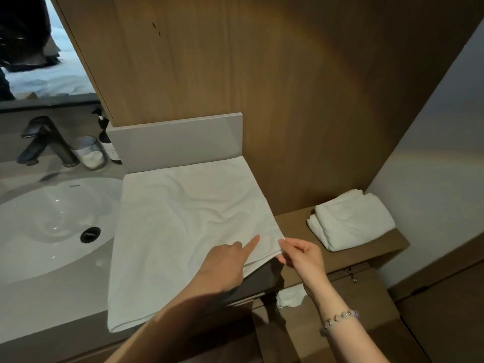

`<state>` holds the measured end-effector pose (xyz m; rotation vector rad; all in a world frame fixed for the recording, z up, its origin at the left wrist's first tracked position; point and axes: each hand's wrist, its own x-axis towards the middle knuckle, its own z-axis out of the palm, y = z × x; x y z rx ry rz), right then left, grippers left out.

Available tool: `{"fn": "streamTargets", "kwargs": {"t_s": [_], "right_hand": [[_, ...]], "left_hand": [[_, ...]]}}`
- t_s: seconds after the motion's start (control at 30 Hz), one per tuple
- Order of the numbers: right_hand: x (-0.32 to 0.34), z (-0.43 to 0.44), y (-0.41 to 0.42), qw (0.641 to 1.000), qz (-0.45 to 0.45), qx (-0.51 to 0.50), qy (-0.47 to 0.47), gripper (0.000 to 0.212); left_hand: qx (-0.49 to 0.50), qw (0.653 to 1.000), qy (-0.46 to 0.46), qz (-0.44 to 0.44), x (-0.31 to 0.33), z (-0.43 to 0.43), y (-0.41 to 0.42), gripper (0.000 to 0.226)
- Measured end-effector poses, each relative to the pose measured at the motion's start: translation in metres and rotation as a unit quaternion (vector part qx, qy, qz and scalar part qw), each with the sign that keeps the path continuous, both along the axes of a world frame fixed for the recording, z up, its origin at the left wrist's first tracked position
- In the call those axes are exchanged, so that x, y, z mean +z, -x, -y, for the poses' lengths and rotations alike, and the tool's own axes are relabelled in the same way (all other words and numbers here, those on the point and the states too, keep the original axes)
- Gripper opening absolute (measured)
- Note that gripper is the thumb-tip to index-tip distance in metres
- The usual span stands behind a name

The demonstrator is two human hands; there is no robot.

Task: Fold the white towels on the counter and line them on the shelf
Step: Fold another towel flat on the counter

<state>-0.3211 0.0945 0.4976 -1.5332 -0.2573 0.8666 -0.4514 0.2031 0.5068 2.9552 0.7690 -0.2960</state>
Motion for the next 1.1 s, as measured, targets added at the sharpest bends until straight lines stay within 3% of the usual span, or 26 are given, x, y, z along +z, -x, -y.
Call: {"fn": "streamTargets", "kwargs": {"t_s": [0.2, 0.3, 0.37, 0.4, 0.47, 0.5, 0.57, 0.67, 0.8, 0.87, 0.93, 1.1], "right_hand": [[-0.023, 0.006, -0.006, 0.992, -0.111, -0.059, 0.033, 0.014], [-0.031, 0.008, -0.009, 0.985, -0.152, -0.064, 0.04, 0.019], [-0.034, 0.007, -0.011, 0.985, -0.155, -0.061, 0.047, 0.026], [-0.035, 0.007, -0.012, 0.986, -0.151, -0.058, 0.05, 0.027], [-0.038, 0.006, -0.014, 0.986, -0.15, -0.054, 0.052, 0.027], [-0.039, 0.005, -0.014, 0.986, -0.152, -0.052, 0.054, 0.027], [-0.04, 0.004, -0.014, 0.985, -0.154, -0.049, 0.059, 0.031], [-0.041, 0.002, -0.013, 0.986, -0.146, -0.043, 0.065, 0.032], [-0.039, 0.0, -0.011, 0.991, -0.102, -0.034, 0.078, 0.038], [-0.038, -0.001, -0.011, 0.992, -0.093, -0.033, 0.077, 0.042], [-0.038, 0.0, -0.011, 0.992, -0.091, -0.028, 0.078, 0.043], [-0.042, 0.003, -0.016, 0.992, -0.08, -0.028, 0.093, 0.04]], "left_hand": [[0.007, 0.996, 0.031, 0.081, -0.009, -0.004, 0.043, 0.063], [0.076, 0.977, 0.061, 0.19, -0.02, 0.001, 0.089, 0.047], [0.224, 0.912, 0.072, 0.337, -0.017, 0.014, 0.118, 0.02], [0.336, 0.845, 0.09, 0.406, -0.014, 0.021, 0.131, 0.011], [0.53, 0.676, 0.145, 0.491, -0.012, 0.029, 0.156, 0.026], [0.584, 0.623, 0.149, 0.498, -0.013, 0.032, 0.168, 0.033], [0.658, 0.559, 0.155, 0.48, -0.013, 0.036, 0.184, 0.041], [0.696, 0.518, 0.185, 0.463, -0.024, 0.042, 0.19, 0.039], [0.649, 0.534, 0.278, 0.465, -0.028, 0.049, 0.179, 0.047], [0.671, 0.482, 0.277, 0.49, -0.021, 0.043, 0.168, 0.049], [0.707, 0.409, 0.279, 0.506, -0.014, 0.037, 0.159, 0.043], [0.731, 0.372, 0.236, 0.521, -0.017, 0.033, 0.164, 0.028]]}}
